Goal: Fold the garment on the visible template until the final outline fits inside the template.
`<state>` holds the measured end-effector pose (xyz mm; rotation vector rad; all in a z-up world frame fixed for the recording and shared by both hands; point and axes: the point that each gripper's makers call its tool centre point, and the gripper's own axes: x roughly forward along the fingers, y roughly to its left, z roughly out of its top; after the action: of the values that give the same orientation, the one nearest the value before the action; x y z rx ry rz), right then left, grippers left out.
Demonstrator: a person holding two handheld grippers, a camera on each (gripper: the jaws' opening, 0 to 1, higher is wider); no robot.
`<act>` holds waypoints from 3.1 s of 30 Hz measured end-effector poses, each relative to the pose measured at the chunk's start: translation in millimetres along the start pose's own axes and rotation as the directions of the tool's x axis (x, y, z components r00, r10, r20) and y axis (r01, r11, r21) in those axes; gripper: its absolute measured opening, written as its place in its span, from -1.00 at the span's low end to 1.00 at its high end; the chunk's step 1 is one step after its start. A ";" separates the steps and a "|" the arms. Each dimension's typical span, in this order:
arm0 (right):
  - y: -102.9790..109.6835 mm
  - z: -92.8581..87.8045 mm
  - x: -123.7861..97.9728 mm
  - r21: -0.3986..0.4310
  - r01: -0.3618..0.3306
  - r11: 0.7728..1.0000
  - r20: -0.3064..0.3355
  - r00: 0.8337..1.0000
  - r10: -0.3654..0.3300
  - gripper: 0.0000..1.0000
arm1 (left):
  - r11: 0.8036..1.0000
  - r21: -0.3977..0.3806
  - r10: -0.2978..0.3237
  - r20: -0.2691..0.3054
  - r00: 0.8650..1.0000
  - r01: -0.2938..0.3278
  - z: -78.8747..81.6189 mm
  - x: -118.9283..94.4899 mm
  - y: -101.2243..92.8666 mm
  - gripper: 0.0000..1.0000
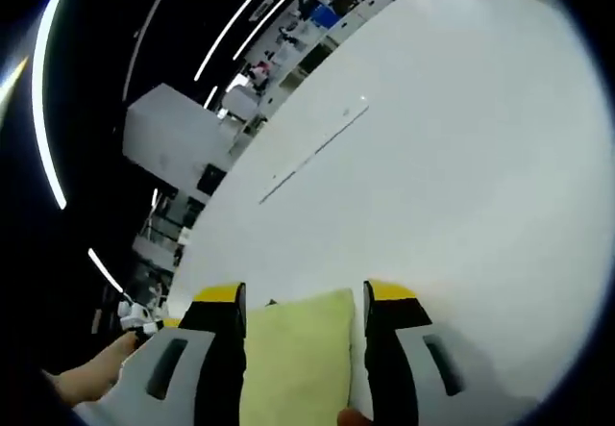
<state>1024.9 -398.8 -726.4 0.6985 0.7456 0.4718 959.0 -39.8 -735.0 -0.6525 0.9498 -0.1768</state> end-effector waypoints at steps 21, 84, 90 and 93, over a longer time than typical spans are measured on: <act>50.1 -8.3 -33.2 -0.454 -0.054 0.890 0.082 0.991 0.101 0.01 | 0.920 0.392 -0.038 0.099 0.994 -0.004 -15.1 -39.8 4.3 0.29; 122.2 -134.9 -166.0 -0.659 -0.002 0.752 0.011 1.000 0.012 0.95 | 0.673 0.738 -0.126 0.055 0.991 0.045 -132.8 -148.1 -65.4 0.97; 124.4 -139.5 -166.9 -0.675 -0.008 0.738 -0.007 1.000 0.005 0.94 | 0.658 0.752 -0.123 0.039 0.992 0.052 -135.9 -149.3 -71.4 0.97; 125.9 -136.4 -165.1 -0.667 -0.011 0.745 -0.002 1.000 0.013 0.93 | 0.669 0.742 -0.129 0.055 0.990 0.046 -134.6 -150.1 -75.4 0.97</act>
<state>797.7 -359.3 -634.1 0.0202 0.5101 0.7020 774.1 -96.6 -640.8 0.0634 0.6565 -0.5816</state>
